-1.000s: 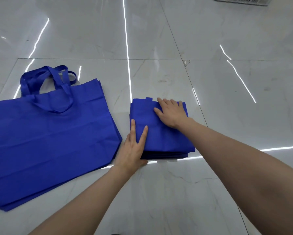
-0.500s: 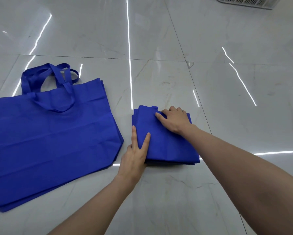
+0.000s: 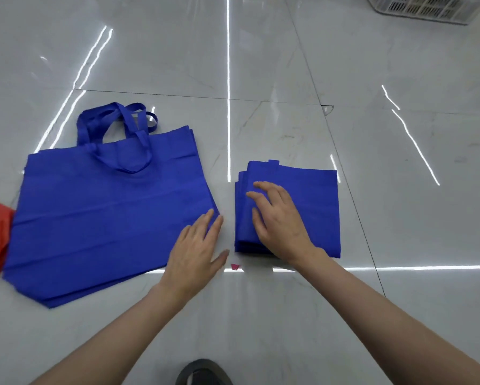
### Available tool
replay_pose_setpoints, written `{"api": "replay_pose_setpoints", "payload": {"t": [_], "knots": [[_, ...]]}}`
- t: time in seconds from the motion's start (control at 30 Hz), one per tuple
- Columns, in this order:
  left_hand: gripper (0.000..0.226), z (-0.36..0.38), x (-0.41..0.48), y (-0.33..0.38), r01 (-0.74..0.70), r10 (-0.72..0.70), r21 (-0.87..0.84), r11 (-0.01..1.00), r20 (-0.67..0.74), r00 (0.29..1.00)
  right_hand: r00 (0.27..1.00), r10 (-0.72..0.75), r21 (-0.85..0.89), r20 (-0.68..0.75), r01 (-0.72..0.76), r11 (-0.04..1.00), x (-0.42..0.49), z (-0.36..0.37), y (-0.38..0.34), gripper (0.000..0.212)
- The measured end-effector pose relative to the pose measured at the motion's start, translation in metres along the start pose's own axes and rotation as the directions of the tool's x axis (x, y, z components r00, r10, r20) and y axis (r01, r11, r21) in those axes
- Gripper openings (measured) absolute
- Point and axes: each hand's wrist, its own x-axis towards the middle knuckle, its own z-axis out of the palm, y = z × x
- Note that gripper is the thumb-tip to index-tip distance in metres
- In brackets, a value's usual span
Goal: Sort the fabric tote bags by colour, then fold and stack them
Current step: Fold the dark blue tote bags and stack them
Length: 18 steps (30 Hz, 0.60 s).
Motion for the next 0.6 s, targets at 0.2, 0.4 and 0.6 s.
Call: {"api": "replay_pose_setpoints", "payload": {"t": [0.2, 0.4, 0.6], "knots": [[0.073, -0.015, -0.058, -0.095, 0.101, -0.121, 0.150, 0.984, 0.133, 0.984, 0.907, -0.312, 0.122, 0.283, 0.288, 0.950, 0.016, 0.052, -0.060, 0.026], [0.081, -0.024, -0.114, -0.161, 0.388, -0.392, 0.061, 0.920, 0.217, 0.894, 0.733, -0.251, 0.022, 0.633, 0.307, 0.951, 0.017, 0.099, -0.089, 0.048], [0.080, -0.031, -0.146, -0.185, 0.421, -0.426, 0.080, 0.904, 0.271, 0.863, 0.694, -0.172, 0.096, 0.699, 0.147, 0.984, 0.017, 0.105, -0.092, 0.040]]}}
